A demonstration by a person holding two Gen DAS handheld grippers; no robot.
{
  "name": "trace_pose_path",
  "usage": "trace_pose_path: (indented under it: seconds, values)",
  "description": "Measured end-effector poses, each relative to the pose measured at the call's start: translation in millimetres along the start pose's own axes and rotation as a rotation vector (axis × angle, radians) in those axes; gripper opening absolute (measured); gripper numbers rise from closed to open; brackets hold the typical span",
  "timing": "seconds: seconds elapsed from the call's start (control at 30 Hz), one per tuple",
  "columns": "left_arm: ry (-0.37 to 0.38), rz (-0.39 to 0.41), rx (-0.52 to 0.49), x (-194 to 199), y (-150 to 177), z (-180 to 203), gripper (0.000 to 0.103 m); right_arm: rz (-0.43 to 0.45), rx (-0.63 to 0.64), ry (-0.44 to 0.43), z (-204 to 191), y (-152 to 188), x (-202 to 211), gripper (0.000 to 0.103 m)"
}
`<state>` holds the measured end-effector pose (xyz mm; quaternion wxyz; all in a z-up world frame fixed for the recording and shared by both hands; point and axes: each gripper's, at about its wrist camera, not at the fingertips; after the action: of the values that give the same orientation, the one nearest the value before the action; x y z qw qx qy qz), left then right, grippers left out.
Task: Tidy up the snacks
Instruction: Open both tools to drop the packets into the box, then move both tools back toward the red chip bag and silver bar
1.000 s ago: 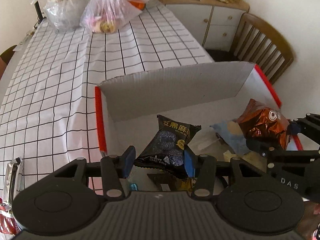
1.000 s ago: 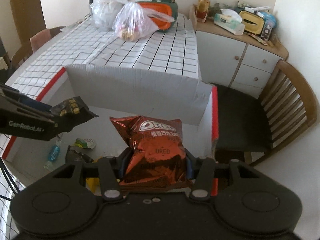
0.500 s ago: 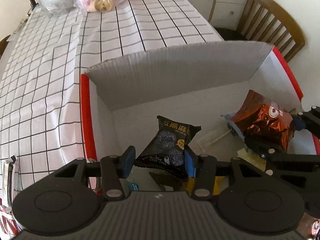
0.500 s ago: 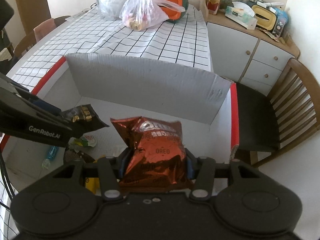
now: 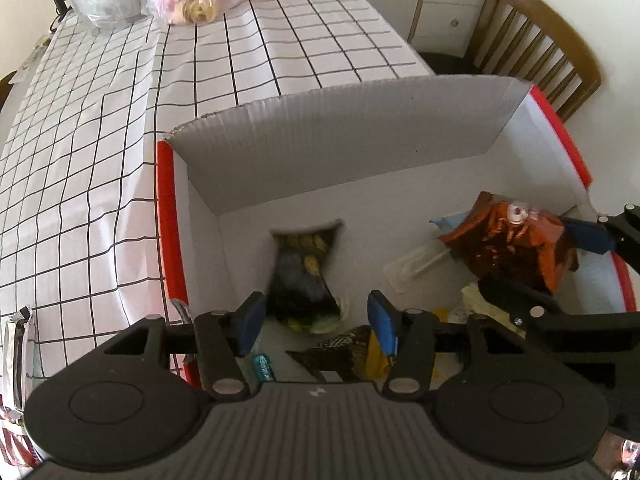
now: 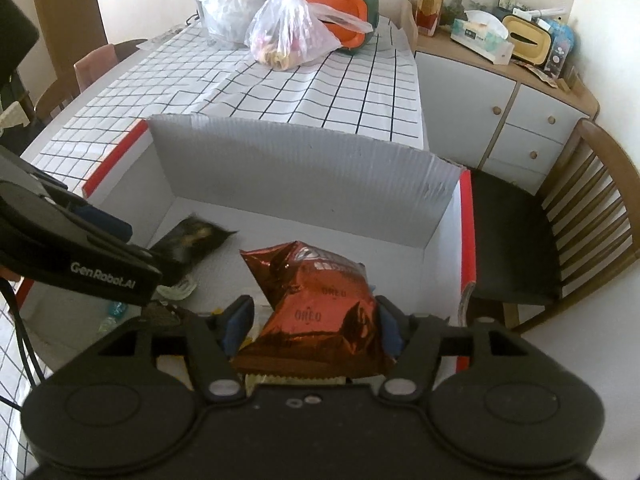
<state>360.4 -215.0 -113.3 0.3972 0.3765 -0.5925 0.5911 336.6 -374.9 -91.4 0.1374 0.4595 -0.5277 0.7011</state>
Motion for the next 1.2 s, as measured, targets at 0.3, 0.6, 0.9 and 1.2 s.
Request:
trace_pose_path:
  seconds: [0.3, 0.6, 0.9, 1.2]
  values:
    - [0.035, 0.09, 0.025, 32.6, 13.0, -7.2, 0.062, 0.059, 0.001, -0.004, -11.6, 1.8, 28.0, 0.082]
    - [0.053, 0.198, 0.049, 76.4, 36.0, -24.1, 0.064, 0.135, -0.024, -0.029, -24.5, 0.9, 61.7, 0.092]
    - [0.083, 0.316, 0.062, 116.6, 61.5, -49.7, 0.07, 0.207, -0.046, -0.064, -51.1, -4.2, 90.8, 0.094]
    - [0.083, 0.412, 0.05, 146.0, 90.2, -86.3, 0.074, 0.272, -0.096, -0.134, -84.3, -5.8, 111.2, 0.103]
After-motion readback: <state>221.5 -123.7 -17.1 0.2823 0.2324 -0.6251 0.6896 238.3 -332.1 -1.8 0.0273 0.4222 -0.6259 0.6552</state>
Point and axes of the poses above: each gripper's, at about its wrist camera, not at the fingertips, and x roughly against the way its jaws point, z to its right, y to its underside, and after that the axes turned 3 degrees about z, right-handed
